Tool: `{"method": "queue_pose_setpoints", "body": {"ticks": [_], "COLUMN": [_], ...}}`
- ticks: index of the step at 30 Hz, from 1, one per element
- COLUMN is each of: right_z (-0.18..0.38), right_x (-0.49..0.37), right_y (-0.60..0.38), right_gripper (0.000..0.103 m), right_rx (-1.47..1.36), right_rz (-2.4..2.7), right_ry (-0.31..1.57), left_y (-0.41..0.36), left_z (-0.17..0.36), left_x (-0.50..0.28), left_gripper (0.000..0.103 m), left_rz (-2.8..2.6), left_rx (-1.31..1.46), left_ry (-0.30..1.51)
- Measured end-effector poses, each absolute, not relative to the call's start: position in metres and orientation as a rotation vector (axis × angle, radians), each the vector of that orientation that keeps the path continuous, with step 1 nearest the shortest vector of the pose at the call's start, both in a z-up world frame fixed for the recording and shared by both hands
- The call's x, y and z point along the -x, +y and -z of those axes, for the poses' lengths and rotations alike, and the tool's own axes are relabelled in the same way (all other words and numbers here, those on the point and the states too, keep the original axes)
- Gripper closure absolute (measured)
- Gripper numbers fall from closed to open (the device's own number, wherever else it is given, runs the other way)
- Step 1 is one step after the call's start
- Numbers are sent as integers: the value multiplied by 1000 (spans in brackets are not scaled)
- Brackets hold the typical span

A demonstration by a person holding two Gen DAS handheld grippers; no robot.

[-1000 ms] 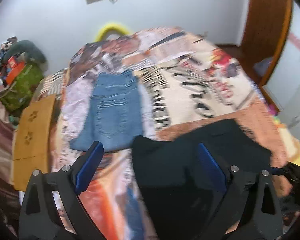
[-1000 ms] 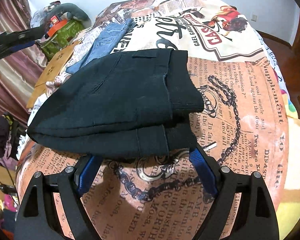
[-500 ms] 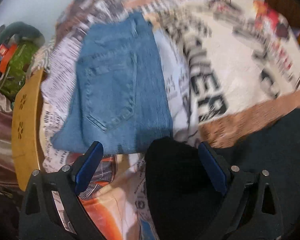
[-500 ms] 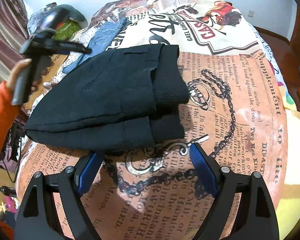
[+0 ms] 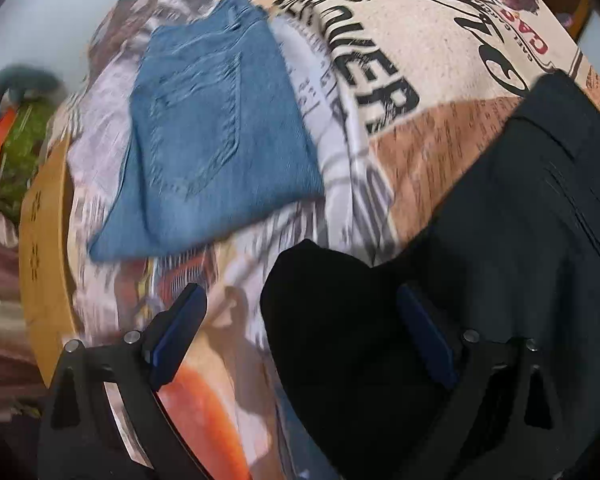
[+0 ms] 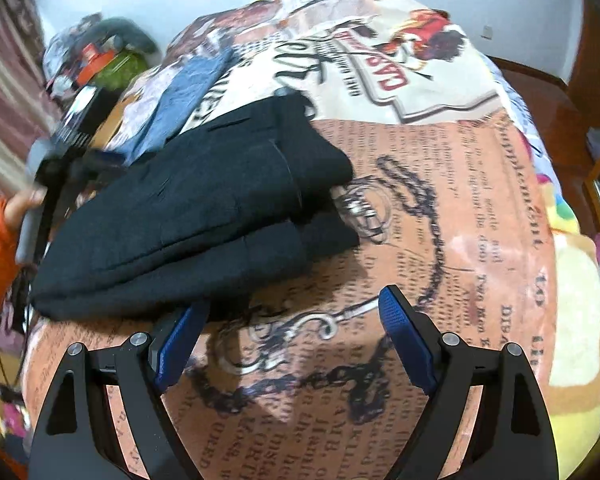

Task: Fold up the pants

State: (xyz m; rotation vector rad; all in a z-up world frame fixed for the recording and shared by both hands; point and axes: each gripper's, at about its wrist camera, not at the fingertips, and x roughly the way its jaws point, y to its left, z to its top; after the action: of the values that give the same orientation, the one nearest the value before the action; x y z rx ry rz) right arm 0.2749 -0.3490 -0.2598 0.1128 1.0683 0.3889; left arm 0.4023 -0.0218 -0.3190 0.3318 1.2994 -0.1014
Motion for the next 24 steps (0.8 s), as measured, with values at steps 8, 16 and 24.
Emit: {"method": "queue_pose_setpoints", "body": {"ticks": [8, 16, 24], "right_z": [241, 214, 216], "right_x": [-256, -235, -226], "right_y": [-373, -371, -348], "right_gripper": [19, 19, 19], "right_rx": [-147, -141, -133], "right_rz": [-336, -359, -417], "right_ry": [1022, 957, 948], "left_y": [-8, -19, -24], "left_z": [286, 269, 257], "left_x": [-333, -269, -247], "left_gripper": [6, 6, 6], "left_rz": [120, 238, 237], "left_rx": [-204, -78, -78], "left_ry": [1260, 1243, 1188]}}
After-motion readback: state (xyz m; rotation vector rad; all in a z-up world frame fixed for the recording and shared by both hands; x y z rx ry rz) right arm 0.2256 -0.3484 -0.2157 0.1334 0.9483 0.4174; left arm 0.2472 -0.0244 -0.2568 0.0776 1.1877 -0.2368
